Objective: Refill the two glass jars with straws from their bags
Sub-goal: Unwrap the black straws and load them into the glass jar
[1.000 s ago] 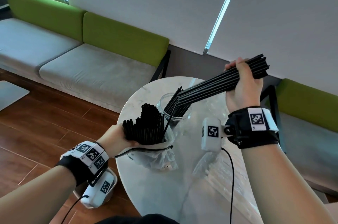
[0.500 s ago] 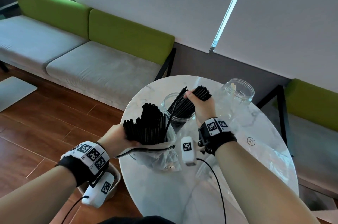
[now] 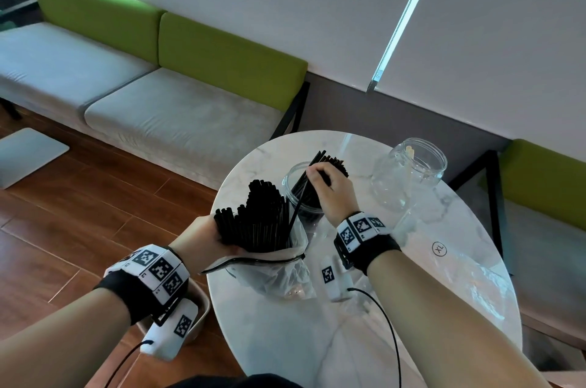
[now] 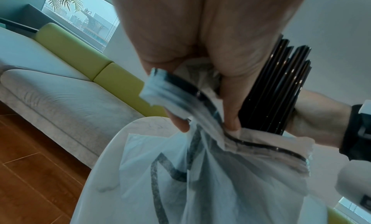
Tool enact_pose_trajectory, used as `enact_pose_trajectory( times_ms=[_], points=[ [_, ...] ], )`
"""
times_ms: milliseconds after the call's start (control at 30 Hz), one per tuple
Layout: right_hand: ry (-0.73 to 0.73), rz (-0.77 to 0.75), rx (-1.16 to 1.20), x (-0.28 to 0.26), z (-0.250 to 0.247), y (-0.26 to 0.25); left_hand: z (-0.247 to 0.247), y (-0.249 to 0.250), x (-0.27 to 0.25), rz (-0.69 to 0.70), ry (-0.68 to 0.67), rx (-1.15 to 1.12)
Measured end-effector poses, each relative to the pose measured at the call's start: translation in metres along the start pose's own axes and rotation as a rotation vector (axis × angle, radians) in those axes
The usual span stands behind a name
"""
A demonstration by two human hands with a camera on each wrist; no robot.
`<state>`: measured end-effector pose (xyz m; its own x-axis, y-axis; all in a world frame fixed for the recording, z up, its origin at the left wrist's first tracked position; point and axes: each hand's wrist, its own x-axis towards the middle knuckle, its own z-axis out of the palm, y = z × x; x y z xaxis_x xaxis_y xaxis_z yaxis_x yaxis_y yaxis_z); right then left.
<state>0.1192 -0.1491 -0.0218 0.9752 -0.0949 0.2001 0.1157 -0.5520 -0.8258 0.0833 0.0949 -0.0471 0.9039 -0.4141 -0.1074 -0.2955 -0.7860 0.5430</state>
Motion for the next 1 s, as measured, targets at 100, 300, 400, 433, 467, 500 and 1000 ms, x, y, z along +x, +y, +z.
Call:
enact_pose_trajectory(
  times_ms=[100,300,400,433,467,500,1000],
  points=[
    [0.02,-0.068,-0.007,-0.003,0.007,-0.001,0.0,0.0,-0.001,-0.005,0.01,-0.015],
    [-0.01,-0.228,-0.174,0.005,0.02,0.002,-0.004,0.007,-0.003,-0.033,0.018,-0.01],
    [0.031,-0.235,-0.193,0.011,0.019,0.005,-0.003,0.004,-0.002,-0.039,0.036,-0.016],
    [0.05,-0.237,-0.206,0.013,0.017,0.005,-0.002,0.002,-0.001,-0.044,0.033,-0.021],
    [0.067,-0.242,-0.213,0.015,0.014,0.003,-0.001,0.001,-0.001,-0.043,0.031,-0.014],
    [0.083,-0.243,-0.218,0.018,0.01,0.001,-0.001,0.0,0.0,-0.042,0.023,-0.002],
    [0.174,-0.161,-0.291,-0.036,-0.005,-0.006,0.005,-0.01,0.005,-0.071,0.027,-0.119]
  ],
)
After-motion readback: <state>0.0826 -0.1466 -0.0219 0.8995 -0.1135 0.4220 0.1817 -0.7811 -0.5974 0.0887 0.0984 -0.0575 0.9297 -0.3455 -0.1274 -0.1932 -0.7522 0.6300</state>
